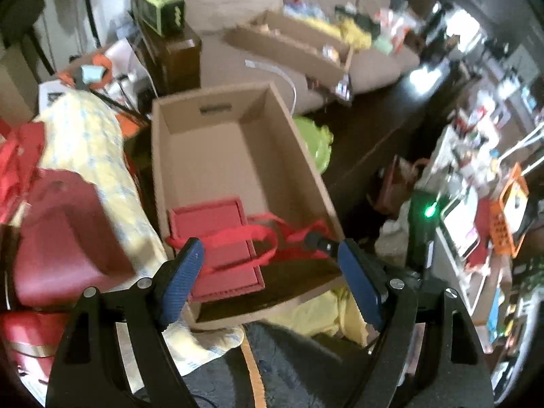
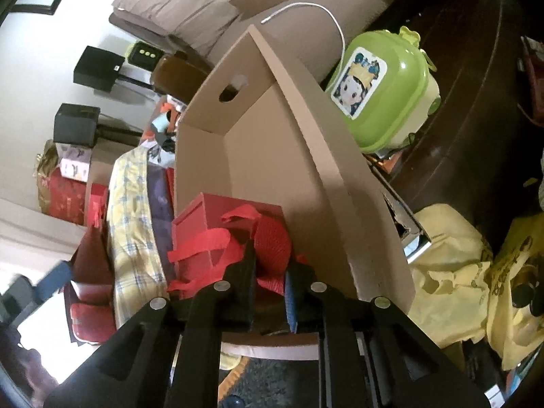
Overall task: Organize objects
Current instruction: 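Open both grippers to release the ribbon handles inside the box, then withdraw both grippers from the box back over the checked tablecloth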
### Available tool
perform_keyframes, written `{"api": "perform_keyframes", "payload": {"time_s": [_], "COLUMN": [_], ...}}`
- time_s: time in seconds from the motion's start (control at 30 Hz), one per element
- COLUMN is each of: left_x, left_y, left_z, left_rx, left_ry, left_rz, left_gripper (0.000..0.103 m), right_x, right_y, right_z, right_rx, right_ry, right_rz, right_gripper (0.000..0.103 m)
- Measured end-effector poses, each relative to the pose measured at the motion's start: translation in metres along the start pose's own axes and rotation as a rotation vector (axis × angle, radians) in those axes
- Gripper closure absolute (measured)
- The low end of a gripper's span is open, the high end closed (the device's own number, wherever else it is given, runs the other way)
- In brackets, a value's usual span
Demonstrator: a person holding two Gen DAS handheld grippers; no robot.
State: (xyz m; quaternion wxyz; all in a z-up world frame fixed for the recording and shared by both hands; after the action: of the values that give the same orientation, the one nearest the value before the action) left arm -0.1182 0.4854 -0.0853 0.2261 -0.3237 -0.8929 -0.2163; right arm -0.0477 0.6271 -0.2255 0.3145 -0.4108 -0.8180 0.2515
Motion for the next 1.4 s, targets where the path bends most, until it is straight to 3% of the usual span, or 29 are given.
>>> {"api": "perform_keyframes", "payload": {"time_s": [0.27, 0.4, 0.6, 0.9, 1.1, 1.3, 1.4], "left_x": [0.015, 0.01, 0.003, -0.018, -0.045, -0.074, -0.085], "left_y": [-0.036, -0.062, -0.099, -0.153, -0.196, -0.231, -0.254], "left_z": [-0.062, -0.082, -0.118, -0.175, -0.204, -0.212, -0.218], "left_rx": [0.012, 0.005, 0.039, 0.133, 0.192, 0.225, 0.245], "left_ry": [0.17, 0.193, 0.255, 0.34, 0.4, 0.422, 0.43], "left_rz": [-0.061, -0.123, -0.182, -0.218, -0.264, -0.339, -0.388], "left_gripper": [0.022, 0.019, 0.018, 0.018, 0.013, 0.013, 0.013], "right_x": [0.005, 0.011, 0.011, -0.01, -0.001, 0.006, 0.013], "right_y": [-0.013, -0.021, -0.045, -0.093, -0.113, -0.139, -0.145], "right_z": [-0.009, -0.023, -0.038, -0.037, -0.064, -0.093, -0.102], "right_rx": [-0.02, -0.047, 0.021, 0.107, 0.115, 0.097, 0.023], "right_ry": [0.058, 0.123, 0.182, 0.165, 0.213, 0.256, 0.296], "right_rz": [-0.091, -0.175, -0.254, -0.377, -0.399, -0.436, -0.458], "right_gripper": [0.083, 0.081, 0.076, 0.071, 0.069, 0.058, 0.043]}}
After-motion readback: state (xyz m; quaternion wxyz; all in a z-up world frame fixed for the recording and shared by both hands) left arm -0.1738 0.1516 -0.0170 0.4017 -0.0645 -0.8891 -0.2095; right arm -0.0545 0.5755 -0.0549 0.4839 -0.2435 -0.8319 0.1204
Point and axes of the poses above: each gripper's, at about its wrist camera, not at the fingertips, and z roughly the way its jaws point, y to its right, x to its top, the point moved 6 cm from there along z, roughly the way its jaws point, and after that the axes turned 10 degrees about y, right-handed, at the moved point
